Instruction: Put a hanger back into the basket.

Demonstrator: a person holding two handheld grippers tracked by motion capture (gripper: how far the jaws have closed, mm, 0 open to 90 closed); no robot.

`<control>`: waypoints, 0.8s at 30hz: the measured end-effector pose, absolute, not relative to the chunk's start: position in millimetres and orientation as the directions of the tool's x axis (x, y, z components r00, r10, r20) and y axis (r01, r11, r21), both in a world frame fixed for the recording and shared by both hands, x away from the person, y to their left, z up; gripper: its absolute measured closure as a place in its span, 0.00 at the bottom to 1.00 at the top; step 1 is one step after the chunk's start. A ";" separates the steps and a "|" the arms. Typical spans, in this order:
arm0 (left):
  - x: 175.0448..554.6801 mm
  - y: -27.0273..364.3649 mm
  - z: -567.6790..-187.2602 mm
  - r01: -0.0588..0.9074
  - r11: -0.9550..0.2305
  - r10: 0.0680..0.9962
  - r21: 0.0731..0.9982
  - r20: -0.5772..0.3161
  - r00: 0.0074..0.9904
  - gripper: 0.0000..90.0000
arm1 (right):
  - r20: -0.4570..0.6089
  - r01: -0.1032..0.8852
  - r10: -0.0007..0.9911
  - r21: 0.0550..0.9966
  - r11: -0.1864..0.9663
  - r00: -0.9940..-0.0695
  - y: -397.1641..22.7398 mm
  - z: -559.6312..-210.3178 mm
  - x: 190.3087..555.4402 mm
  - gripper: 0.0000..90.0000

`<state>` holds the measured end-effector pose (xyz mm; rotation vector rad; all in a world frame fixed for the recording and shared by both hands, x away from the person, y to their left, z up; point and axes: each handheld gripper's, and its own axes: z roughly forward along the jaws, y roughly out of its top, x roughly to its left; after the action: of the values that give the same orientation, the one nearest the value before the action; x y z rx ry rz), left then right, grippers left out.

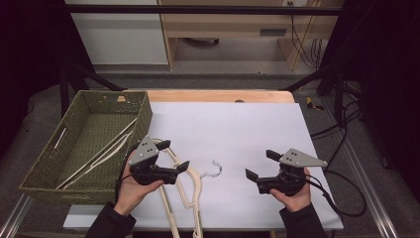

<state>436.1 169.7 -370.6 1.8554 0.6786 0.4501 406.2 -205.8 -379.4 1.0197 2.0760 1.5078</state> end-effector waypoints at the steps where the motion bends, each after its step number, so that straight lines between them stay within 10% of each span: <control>1: 437.2 168.1 -372.2 0.243 -0.284 0.641 0.927 -0.005 0.768 0.11 | 0.107 0.333 0.741 0.928 0.164 -0.662 -206.1 -379.4 406.3 0.06; 24: 465.2 120.9 -432.0 0.347 -0.462 0.606 0.816 0.005 0.795 0.18 | 0.099 0.345 0.757 0.922 0.175 -0.646 -214.8 -389.2 411.7 0.06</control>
<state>465.2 120.9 -432.0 2.0962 0.7046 0.3716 411.7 -214.8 -389.2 1.0420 2.0745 1.4668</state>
